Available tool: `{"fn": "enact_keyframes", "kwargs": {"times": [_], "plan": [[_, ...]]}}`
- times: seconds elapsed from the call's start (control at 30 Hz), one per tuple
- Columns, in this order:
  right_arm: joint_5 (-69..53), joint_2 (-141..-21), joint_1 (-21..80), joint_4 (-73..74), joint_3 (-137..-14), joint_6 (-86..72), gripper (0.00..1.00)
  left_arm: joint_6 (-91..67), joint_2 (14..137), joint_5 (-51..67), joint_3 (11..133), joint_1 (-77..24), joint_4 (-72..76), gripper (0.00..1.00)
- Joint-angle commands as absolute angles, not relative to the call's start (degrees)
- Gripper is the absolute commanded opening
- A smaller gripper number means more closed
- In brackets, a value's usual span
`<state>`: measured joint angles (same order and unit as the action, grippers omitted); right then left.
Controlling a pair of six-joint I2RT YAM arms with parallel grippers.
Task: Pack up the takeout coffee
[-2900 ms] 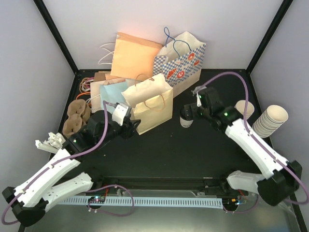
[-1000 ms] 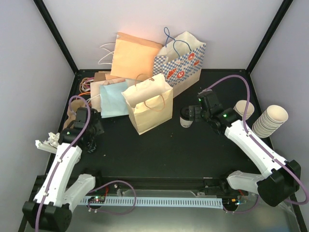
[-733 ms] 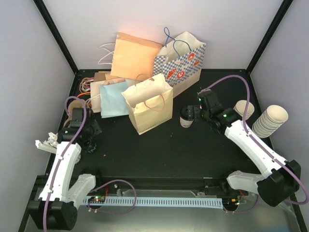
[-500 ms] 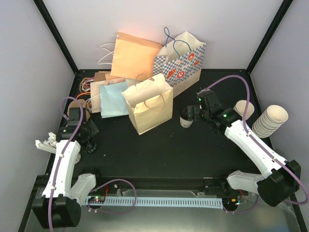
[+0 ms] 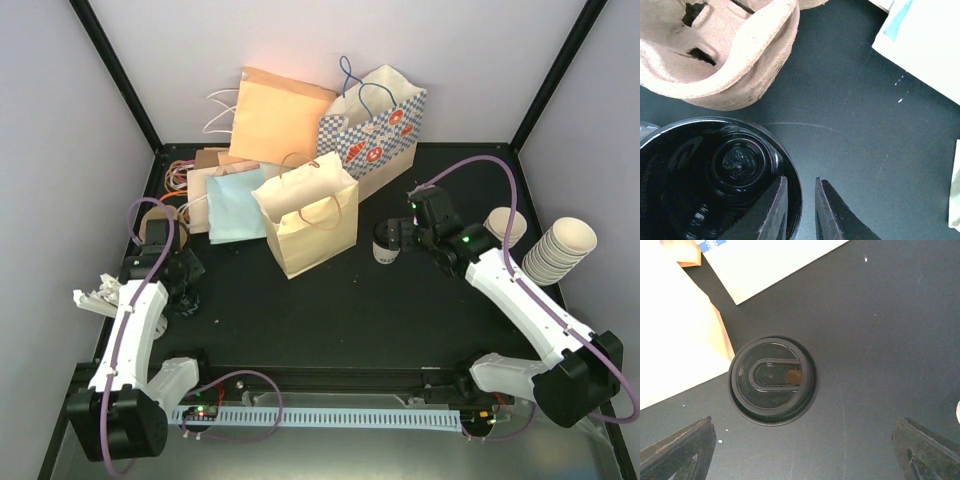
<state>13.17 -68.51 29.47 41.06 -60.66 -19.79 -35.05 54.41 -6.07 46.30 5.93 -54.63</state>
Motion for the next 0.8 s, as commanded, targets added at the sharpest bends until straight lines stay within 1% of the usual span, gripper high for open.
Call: {"fn": "enact_keyframes", "kwargs": {"times": [0.0,0.17,0.57,0.77], "plan": [[13.0,-68.2,29.2,39.9,-60.8,-19.3,0.99,-35.8,55.2,-5.6,46.1,6.5,-55.4,0.18],[12.9,-68.4,29.2,39.7,-60.7,-19.3,0.99,-35.7,56.5,-5.1,46.2,6.6,-55.5,0.17],[12.4,-68.8,29.2,39.5,-60.5,-19.3,0.99,-36.4,56.4,-5.8,46.2,6.8,-56.1,0.04],[12.1,-69.0,29.2,39.5,-60.6,-19.3,0.99,-36.6,55.7,-6.6,46.7,6.8,-56.7,0.02]]}}
